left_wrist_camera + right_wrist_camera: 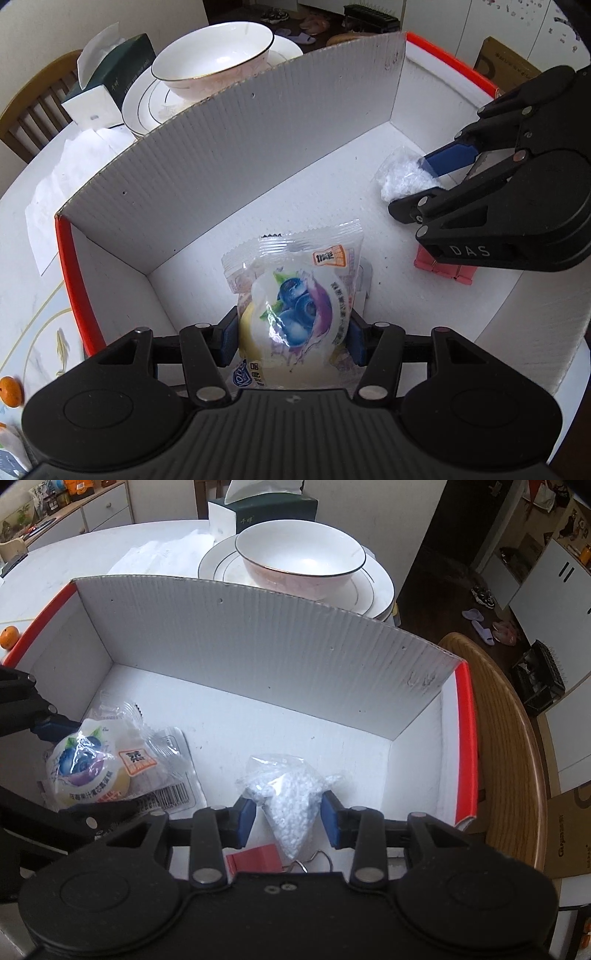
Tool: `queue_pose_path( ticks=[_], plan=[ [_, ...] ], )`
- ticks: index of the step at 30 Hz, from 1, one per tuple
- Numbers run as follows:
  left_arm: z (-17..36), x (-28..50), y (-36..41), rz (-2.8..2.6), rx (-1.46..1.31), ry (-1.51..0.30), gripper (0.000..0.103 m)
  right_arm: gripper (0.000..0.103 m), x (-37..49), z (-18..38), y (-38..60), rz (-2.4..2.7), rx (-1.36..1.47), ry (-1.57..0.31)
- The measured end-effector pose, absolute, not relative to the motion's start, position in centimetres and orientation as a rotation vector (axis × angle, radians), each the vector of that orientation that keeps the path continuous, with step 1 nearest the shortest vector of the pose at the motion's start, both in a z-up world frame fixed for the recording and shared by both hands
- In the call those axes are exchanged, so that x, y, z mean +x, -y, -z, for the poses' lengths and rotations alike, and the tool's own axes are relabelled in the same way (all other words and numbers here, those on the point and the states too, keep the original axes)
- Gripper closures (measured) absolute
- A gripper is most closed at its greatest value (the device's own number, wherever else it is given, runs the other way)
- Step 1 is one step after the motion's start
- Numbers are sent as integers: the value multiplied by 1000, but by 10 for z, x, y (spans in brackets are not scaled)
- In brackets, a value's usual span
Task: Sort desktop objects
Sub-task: 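Carry the bread bag and bead bag into the red box and release both, then withdraw both tools from the box back over the table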
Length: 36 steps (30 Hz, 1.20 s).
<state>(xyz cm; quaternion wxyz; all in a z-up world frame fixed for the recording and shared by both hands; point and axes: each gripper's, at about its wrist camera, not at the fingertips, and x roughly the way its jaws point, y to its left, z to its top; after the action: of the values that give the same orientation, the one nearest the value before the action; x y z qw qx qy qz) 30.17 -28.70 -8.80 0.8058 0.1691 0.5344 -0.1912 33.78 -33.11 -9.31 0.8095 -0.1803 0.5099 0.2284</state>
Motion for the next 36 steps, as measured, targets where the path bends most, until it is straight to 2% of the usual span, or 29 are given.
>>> queue_pose_path(
  ticks=[7, 9, 11, 21, 30, 36],
  plan=[
    [75, 292, 283, 428, 330, -1087, 42, 59, 332, 87, 337, -499, -367, -1076],
    [70, 288, 281, 430, 315, -1067, 35, 55, 328, 82, 338, -508, -361, -1060],
    [64, 282, 277, 432, 293, -1048, 35, 43, 323, 76, 340, -516, -353, -1036],
    [41, 258, 252, 440, 188, -982, 32, 37, 296, 42, 351, -583, -240, -969],
    [20, 235, 224, 451, 99, -905, 20, 33, 272, 10, 354, -612, -143, -895],
    [6, 222, 203, 456, 64, -845, 16, 33, 255, -2, 346, -609, -90, -853]
  ],
)
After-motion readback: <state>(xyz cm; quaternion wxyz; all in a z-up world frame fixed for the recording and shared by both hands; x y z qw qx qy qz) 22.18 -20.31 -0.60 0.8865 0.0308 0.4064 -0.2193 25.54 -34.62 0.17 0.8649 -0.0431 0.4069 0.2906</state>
